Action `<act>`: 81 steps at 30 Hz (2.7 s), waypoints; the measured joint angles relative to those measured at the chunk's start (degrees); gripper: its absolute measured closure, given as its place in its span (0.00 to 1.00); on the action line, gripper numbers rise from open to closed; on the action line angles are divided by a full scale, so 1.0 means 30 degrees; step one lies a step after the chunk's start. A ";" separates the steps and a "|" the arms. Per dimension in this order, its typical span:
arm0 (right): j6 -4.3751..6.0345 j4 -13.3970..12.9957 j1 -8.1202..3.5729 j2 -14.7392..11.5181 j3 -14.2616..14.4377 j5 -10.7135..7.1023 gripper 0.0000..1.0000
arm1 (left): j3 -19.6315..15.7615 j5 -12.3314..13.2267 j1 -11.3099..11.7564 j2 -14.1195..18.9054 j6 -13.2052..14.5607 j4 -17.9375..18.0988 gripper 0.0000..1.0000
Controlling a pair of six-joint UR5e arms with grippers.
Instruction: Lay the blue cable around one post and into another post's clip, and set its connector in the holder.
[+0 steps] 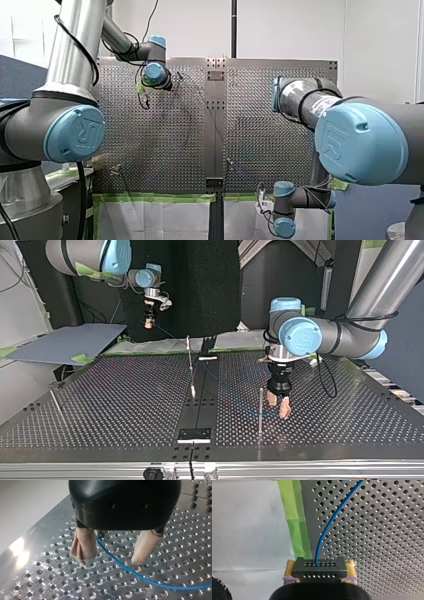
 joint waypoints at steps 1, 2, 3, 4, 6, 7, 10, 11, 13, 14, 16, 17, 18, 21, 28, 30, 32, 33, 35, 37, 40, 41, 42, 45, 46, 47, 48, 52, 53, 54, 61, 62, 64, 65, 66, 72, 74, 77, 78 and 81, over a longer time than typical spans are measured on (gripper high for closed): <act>-0.0016 -0.0160 0.0003 0.0156 -0.0054 0.0029 0.93 | -0.0001 0.0000 -0.0001 -0.0001 -0.0003 0.0000 0.00; -0.0036 -0.0385 0.0013 0.0382 -0.0103 0.0056 0.93 | -0.0001 0.0000 -0.0001 -0.0002 -0.0004 0.0000 0.00; -0.0049 -0.0558 0.0016 0.0563 -0.0124 0.0072 0.93 | 0.0000 -0.0001 -0.0002 -0.0002 -0.0006 0.0000 0.00; -0.0054 -0.0739 0.0018 0.0739 -0.0142 0.0084 0.93 | -0.0001 0.0001 -0.0002 -0.0002 -0.0006 0.0000 0.00; -0.0054 -0.1139 0.0021 0.1139 -0.0162 0.0097 0.93 | -0.0002 0.0000 -0.0002 -0.0002 -0.0007 0.0000 0.00; -0.0053 -0.1316 0.0024 0.1313 -0.0168 0.0100 0.93 | -0.0002 0.0000 -0.0005 -0.0003 -0.0008 0.0000 0.00; -0.0050 -0.1909 0.0026 0.1908 -0.0174 0.0102 0.93 | -0.0002 0.0001 -0.0013 -0.0003 -0.0008 0.0000 0.00; -0.0049 -0.2126 0.0027 0.2122 -0.0183 0.0101 0.93 | -0.0001 0.0000 -0.0014 -0.0003 -0.0008 0.0000 0.00; -0.0056 -0.2435 0.0028 0.2434 -0.0185 0.0102 0.93 | -0.0001 0.0000 -0.0016 -0.0003 -0.0011 0.0000 0.00; -0.0078 -0.2658 0.0027 0.2655 -0.0184 0.0106 0.93 | -0.0001 0.0001 -0.0017 -0.0004 -0.0012 0.0000 0.00; -0.0165 -0.2965 0.0028 0.2968 -0.0177 0.0125 0.93 | -0.0002 -0.0001 -0.0018 -0.0004 -0.0012 0.0000 0.00; -0.0254 -0.3152 0.0028 0.3150 -0.0159 0.0146 0.93 | -0.0001 0.0000 -0.0018 -0.0004 -0.0019 0.0000 0.00; -0.0339 -0.3296 0.0026 0.3291 -0.0130 0.0160 0.93 | -0.0002 0.0001 -0.0019 -0.0004 -0.0023 0.0000 0.00; -0.0674 -0.3831 -0.0028 0.3823 0.0182 0.0164 0.93 | -0.0002 0.0000 -0.0018 -0.0004 -0.0032 0.0000 0.00; -0.1617 -0.5122 -0.0231 0.5117 0.1383 -0.0239 0.93 | -0.0002 0.0076 0.0025 -0.0004 -0.0082 0.0000 0.00; -0.1883 -0.5533 -0.0181 0.5531 0.1796 -0.0509 0.93 | -0.0002 0.0104 0.0056 -0.0005 -0.0128 0.0000 0.00; -0.2022 -0.5958 -0.0079 0.5960 0.2226 -0.0674 0.93 | -0.0002 0.0115 0.0067 -0.0005 -0.0167 0.0000 0.00; -0.2056 -0.6142 -0.0029 0.6141 0.2402 -0.0725 0.93 | -0.0002 0.0117 0.0071 -0.0004 -0.0181 -0.0001 0.00; -0.2088 -0.6546 0.0077 0.6546 0.2812 -0.0802 0.91 | -0.0002 0.0119 0.0086 -0.0004 -0.0199 0.0000 0.00; -0.2086 -0.6840 0.0140 0.6846 0.3160 -0.0842 0.91 | -0.0001 0.0119 0.0091 -0.0004 -0.0206 -0.0001 0.00; -0.2065 -0.6928 0.0202 0.6919 0.3665 -0.0862 0.91 | -0.0002 0.0119 0.0111 -0.0004 -0.0211 0.0000 0.00; -0.2049 -0.6878 0.0214 0.6820 0.3867 -0.0856 0.91 | -0.0002 0.0119 0.0124 -0.0004 -0.0212 0.0000 0.00; -0.2034 -0.6820 0.0220 0.6710 0.4024 -0.0853 0.91 | -0.0001 0.0118 0.0133 -0.0004 -0.0213 0.0000 0.00; -0.1914 -0.6517 0.0226 0.6277 0.4378 -0.0826 0.91 | -0.0002 0.0126 0.0159 -0.0004 -0.0213 0.0000 0.00; -0.1882 -0.6388 0.0227 0.6125 0.4430 -0.0819 0.91 | -0.0001 0.0126 0.0170 -0.0004 -0.0213 0.0000 0.00; -0.1852 -0.6191 0.0232 0.5915 0.4477 -0.0812 0.91 | -0.0001 0.0130 0.0183 -0.0004 -0.0213 0.0000 0.00; -0.1837 -0.6030 0.0240 0.5748 0.4503 -0.0809 0.91 | -0.0001 0.0131 0.0193 -0.0004 -0.0213 0.0004 0.00; -0.1812 -0.5294 0.0256 0.4991 0.4541 -0.0804 0.88 | -0.0001 0.0137 0.0224 -0.0004 -0.0213 0.0069 0.00; -0.1809 -0.5061 0.0260 0.4760 0.4543 -0.0810 0.88 | -0.0002 0.0138 0.0231 -0.0004 -0.0214 0.0087 0.00; -0.1807 -0.4885 0.0271 0.4591 0.4542 -0.0810 0.88 | -0.0002 0.0140 0.0235 -0.0004 -0.0220 0.0097 0.00; -0.1806 -0.3614 0.0349 0.3318 0.4555 -0.0830 0.88 | -0.0001 0.0155 0.0245 -0.0004 -0.0267 0.0116 0.00; -0.1797 -0.3391 0.0375 0.3086 0.4561 -0.0830 0.88 | -0.0001 0.0168 0.0246 -0.0004 -0.0277 0.0117 0.00; -0.1737 -0.3018 0.0409 0.2721 0.4566 -0.0813 0.88 | -0.0002 0.0186 0.0246 -0.0004 -0.0287 0.0116 0.00; -0.1624 -0.2771 0.0427 0.2467 0.4564 -0.0774 0.88 | -0.0001 0.0193 0.0246 -0.0004 -0.0292 0.0117 0.00; -0.1509 -0.2570 0.0437 0.2271 0.4564 -0.0730 0.88 | -0.0002 0.0196 0.0246 -0.0004 -0.0295 0.0117 0.00; -0.0996 -0.1313 0.0400 0.1016 0.4570 -0.0531 0.88 | -0.0001 0.0204 0.0245 -0.0004 -0.0308 0.0117 0.00; -0.0938 -0.0905 0.0389 0.0604 0.4573 -0.0518 0.88 | -0.0002 0.0205 0.0246 -0.0004 -0.0305 0.0117 0.00; -0.0865 -0.0348 0.0358 0.0044 0.4619 -0.0503 0.88 | -0.0002 0.0205 0.0241 -0.0004 -0.0318 0.0112 0.00; -0.0807 -0.0171 0.0325 -0.0129 0.4697 -0.0503 0.88 | -0.0001 0.0206 0.0234 -0.0004 -0.0327 0.0110 0.00; -0.0513 0.0440 0.0190 -0.0740 0.5141 -0.0558 0.88 | -0.0002 0.0205 0.0224 -0.0004 -0.0349 0.0107 0.00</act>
